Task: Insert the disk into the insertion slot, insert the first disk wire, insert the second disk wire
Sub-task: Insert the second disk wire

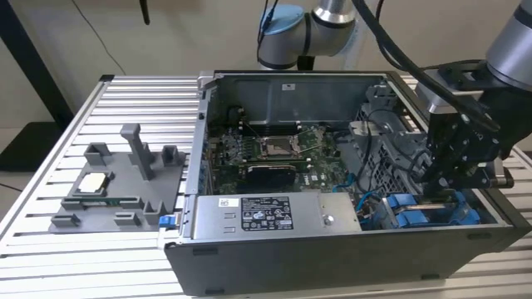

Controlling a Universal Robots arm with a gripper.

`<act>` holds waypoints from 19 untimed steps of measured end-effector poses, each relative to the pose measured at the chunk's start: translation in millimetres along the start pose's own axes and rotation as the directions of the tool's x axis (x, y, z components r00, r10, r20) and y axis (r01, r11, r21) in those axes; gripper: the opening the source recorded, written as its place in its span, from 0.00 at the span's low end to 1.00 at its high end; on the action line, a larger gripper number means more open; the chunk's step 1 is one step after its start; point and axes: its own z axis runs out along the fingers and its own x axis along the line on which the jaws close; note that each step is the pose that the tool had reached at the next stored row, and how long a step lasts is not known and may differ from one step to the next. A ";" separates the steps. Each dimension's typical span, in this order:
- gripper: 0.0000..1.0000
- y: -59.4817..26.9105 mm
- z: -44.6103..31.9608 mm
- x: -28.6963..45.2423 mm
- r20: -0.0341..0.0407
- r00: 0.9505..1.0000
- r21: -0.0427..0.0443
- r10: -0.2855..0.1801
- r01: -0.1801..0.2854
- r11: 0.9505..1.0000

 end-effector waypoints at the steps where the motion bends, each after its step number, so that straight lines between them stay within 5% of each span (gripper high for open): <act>1: 0.23 -0.3 -0.1 -0.1 0.000 1.000 -0.001 0.000 0.000 1.000; 4: 0.23 -0.4 -0.3 0.1 0.001 1.000 -0.001 0.000 0.000 1.000; 7: 0.23 -0.5 0.9 -0.1 0.027 1.000 -0.002 0.001 0.000 1.000; 9: 0.23 -0.5 3.3 -0.1 0.036 0.999 0.000 0.000 0.000 1.000; 13: 0.23 -0.3 9.8 0.3 0.038 0.999 0.005 0.000 0.000 1.000; 15: 0.23 -0.3 10.2 0.3 0.045 0.999 0.005 0.000 0.000 1.000; 19: 0.23 -0.8 8.1 0.4 0.046 0.999 0.003 0.000 -0.001 1.000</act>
